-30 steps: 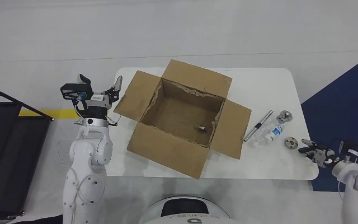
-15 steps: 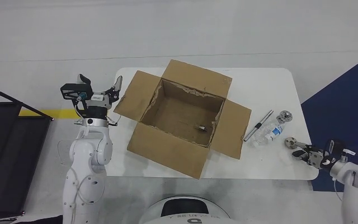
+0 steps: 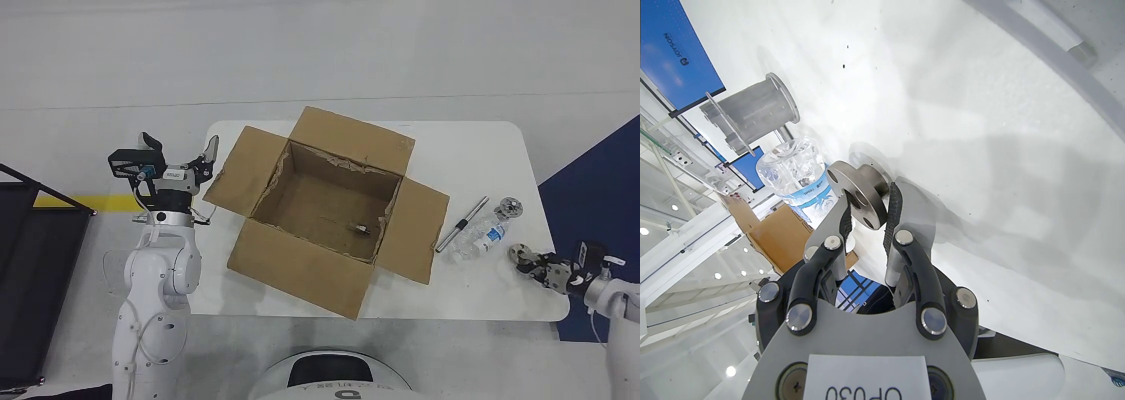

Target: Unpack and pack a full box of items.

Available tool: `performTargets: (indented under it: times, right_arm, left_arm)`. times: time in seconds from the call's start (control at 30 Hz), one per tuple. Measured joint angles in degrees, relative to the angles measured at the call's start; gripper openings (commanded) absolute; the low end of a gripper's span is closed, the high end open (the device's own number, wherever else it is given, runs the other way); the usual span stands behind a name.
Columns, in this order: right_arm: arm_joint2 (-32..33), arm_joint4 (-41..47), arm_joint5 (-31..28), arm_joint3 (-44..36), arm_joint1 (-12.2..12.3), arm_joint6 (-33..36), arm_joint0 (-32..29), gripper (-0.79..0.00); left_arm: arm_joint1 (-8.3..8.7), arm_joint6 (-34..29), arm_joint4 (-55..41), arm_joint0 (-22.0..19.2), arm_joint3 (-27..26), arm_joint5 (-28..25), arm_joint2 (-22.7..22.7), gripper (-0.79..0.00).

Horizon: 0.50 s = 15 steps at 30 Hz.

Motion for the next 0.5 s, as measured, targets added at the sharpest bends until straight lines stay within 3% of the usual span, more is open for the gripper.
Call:
performTargets:
  times: [0.23,0.5]
  right_arm:
    - [1.35,3.53,-4.65,-0.95,0.41,0.7,-1.87,-0.785]
    - [4.84,14.62,-15.78,-6.86,-0.22,0.31,-7.64,-0.785]
  left_arm:
    - [0.0,0.0,0.0,0.0,0.0,0.0,0.0,0.0]
    - [0.0,0.0,0.0,0.0,0.0,0.0,0.0,0.0]
